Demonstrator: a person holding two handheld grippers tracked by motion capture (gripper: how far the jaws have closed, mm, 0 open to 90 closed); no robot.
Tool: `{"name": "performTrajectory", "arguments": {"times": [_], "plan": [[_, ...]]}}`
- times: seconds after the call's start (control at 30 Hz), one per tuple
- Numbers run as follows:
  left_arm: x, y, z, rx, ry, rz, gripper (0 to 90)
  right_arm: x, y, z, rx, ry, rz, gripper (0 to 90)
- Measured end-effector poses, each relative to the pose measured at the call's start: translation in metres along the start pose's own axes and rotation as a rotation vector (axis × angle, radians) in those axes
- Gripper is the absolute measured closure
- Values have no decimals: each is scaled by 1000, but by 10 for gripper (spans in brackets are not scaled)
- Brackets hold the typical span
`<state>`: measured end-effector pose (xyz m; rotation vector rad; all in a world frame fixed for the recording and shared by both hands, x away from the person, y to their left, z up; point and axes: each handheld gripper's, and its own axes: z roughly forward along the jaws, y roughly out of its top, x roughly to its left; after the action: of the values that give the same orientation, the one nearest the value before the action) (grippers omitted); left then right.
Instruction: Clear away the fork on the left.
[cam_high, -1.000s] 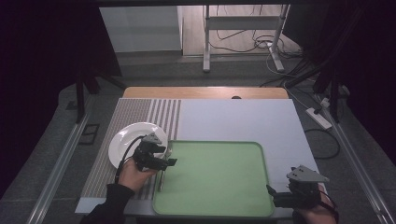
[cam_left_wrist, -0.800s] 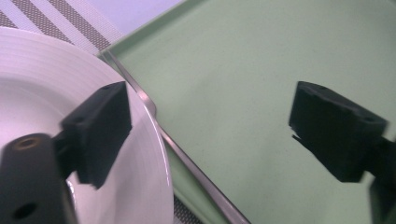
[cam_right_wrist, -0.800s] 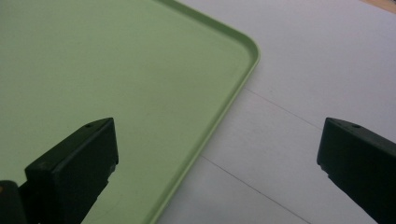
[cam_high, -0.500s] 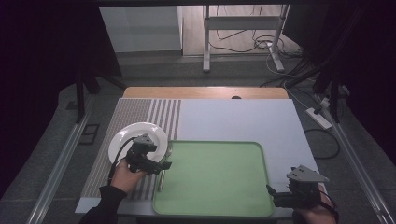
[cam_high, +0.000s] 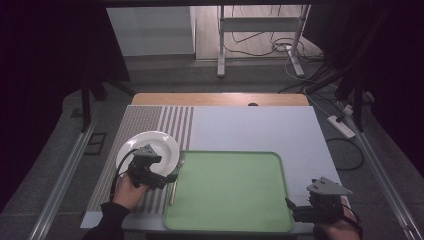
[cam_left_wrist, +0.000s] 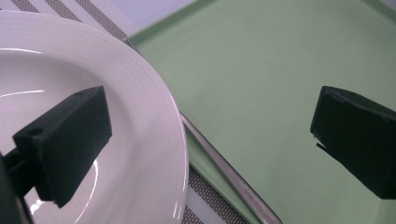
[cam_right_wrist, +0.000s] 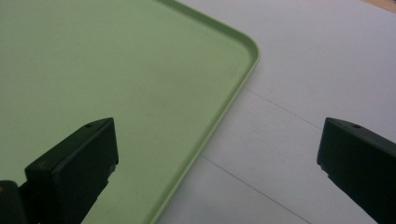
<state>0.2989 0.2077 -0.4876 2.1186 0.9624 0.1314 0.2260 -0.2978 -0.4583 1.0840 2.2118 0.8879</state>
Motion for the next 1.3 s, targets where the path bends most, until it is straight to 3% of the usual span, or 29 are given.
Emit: {"name": "performTrajectory", "arguments": {"times": [0.6,1.3], "plan": [[-2,-30,-27,-26,38,-50,0,1,0,0,0,-3,0,0],[-3,-60,-50,-54,28,-122,0,1,0,0,3,-7,3,0]]}}
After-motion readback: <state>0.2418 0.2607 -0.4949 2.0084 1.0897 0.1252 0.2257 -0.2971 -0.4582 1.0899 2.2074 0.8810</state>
